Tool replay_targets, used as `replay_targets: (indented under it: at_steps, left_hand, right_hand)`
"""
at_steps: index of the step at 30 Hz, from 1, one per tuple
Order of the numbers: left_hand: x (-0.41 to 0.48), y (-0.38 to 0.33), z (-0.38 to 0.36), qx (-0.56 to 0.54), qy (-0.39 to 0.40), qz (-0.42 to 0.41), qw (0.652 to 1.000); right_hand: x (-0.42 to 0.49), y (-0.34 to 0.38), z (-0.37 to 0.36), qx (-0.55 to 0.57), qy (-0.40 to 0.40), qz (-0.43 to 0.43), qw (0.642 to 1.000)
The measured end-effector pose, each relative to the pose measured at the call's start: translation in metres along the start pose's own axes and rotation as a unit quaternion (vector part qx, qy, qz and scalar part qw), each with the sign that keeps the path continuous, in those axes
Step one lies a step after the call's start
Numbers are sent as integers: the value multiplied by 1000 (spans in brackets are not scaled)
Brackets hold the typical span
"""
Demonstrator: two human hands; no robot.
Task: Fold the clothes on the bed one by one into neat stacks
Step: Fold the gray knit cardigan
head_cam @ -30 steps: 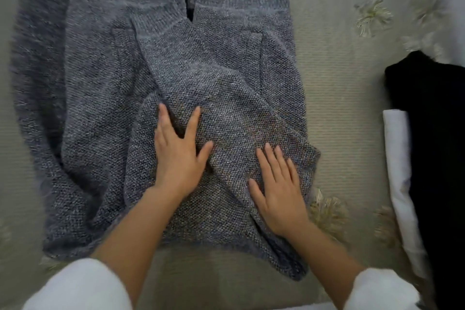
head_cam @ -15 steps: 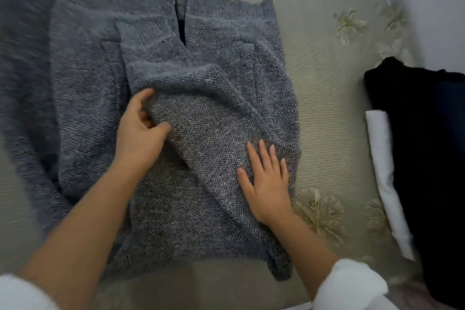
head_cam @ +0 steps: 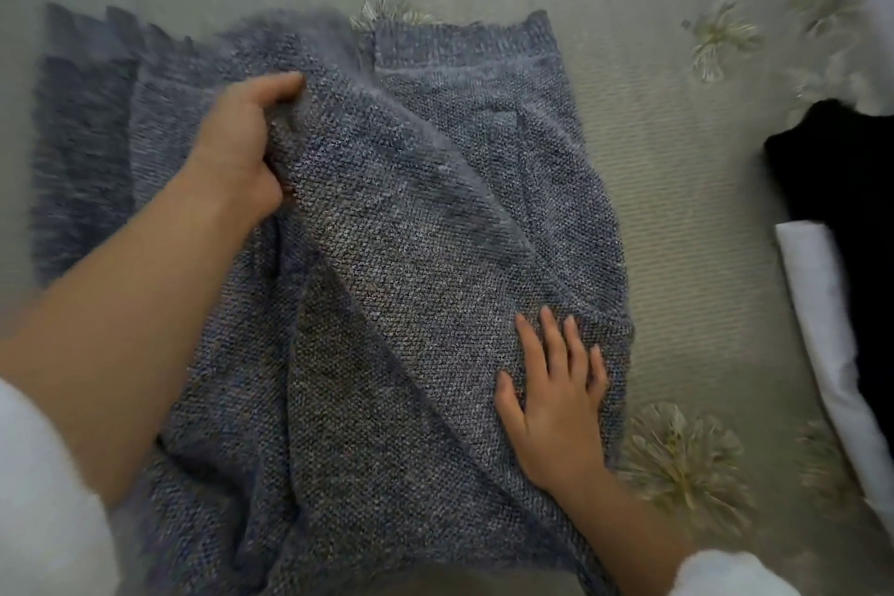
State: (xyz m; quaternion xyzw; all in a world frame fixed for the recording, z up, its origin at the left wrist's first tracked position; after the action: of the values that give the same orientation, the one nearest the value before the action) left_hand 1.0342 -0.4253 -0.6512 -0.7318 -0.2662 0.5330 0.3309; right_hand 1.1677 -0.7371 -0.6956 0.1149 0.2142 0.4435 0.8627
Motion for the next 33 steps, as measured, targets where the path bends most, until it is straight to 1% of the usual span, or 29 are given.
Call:
replay_targets:
  at_steps: [2,3,7,9,10,11,12,13,14,15,16,17,18,20,21,23,24,25,26,27,28,29,31,33]
  left_hand:
    - [10,-4,12,-15,-20,-28,999]
    - [15,0,25,4,-51,-31,998]
    - [21,39,75,90,-133,2,987]
    - [18,45,87,119,-160,-24,980]
    - [13,43,89,164,-169,-51,970]
    - [5,40,84,243,-164,-83,952]
    - [-6,38,72,337,-144,-114,923]
    - [-19,40,61,422,-121,-143,887]
    - [-34,45,52,487,-104,-163,852]
    - [-50,51,48,529,-91,-172,826]
    - [-65,56,48,549,-82,-177,813]
    - [-80,58,53,554,-78,-188,807]
    - [-96,56,64,556,-88,-209,799]
    - [-125,46,105,557,-152,-248,778]
    - [-137,41,135,547,-202,-244,775]
    - [-157,45,206,501,-305,-175,791]
    - [-165,52,238,470,-345,-127,802]
    - [-169,62,264,430,-369,-80,820]
    - [-168,74,282,372,-372,-40,850]
    - [-164,83,289,305,-356,-14,883]
    - [-155,89,288,244,-328,-3,913]
    - [-145,91,283,203,-302,-1,932]
    - [-128,88,270,201,-267,8,943]
    - [-117,81,258,215,-251,5,944]
  right_hand:
    - [0,0,0,4,-2,2,1000]
    - [0,0,0,6,-4,3,1000]
    - [1,0,0,4,-11,4,1000]
    - [1,0,1,3,-14,4,1000]
    - [0,1,1,3,-14,5,1000]
    - [0,2,2,0,-13,6,1000]
    - [-1,3,3,-4,-11,7,1000]
    - [-1,4,3,-9,-8,6,1000]
    - [-2,5,4,-10,-4,1,1000]
    - [-2,6,5,-4,-2,-9,1000]
    - [-1,8,7,10,-4,-22,1000]
    - [1,13,10,28,-10,-32,999]
    - [3,21,13,45,-18,-32,998]
    - [7,52,18,67,-34,5,997]
    - [9,72,17,74,-35,34,996]
    - [11,120,8,68,-19,104,992]
    - [10,144,1,52,-7,143,988]
    - [9,168,-9,29,10,183,983]
    - [8,190,-22,1,32,220,975]
    - [6,209,-37,-25,58,251,966]
    - [4,225,-53,-50,86,276,956]
    - [3,237,-69,-70,113,292,947]
    - [3,250,-92,-97,150,291,940]
    - [6,248,-102,-120,153,269,943]
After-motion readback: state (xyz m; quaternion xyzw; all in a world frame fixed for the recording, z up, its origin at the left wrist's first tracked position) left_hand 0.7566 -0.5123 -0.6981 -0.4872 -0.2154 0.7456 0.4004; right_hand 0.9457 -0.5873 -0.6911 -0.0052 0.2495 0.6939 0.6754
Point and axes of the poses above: each hand's wrist, its own x-axis towards the middle knuckle, its own z-axis out of the back of the hand, y = z × x, the point moved 10 cm from there along x, towards the middle knuckle, and after that the axes turned 4 degrees about x, right-handed, at the moved point
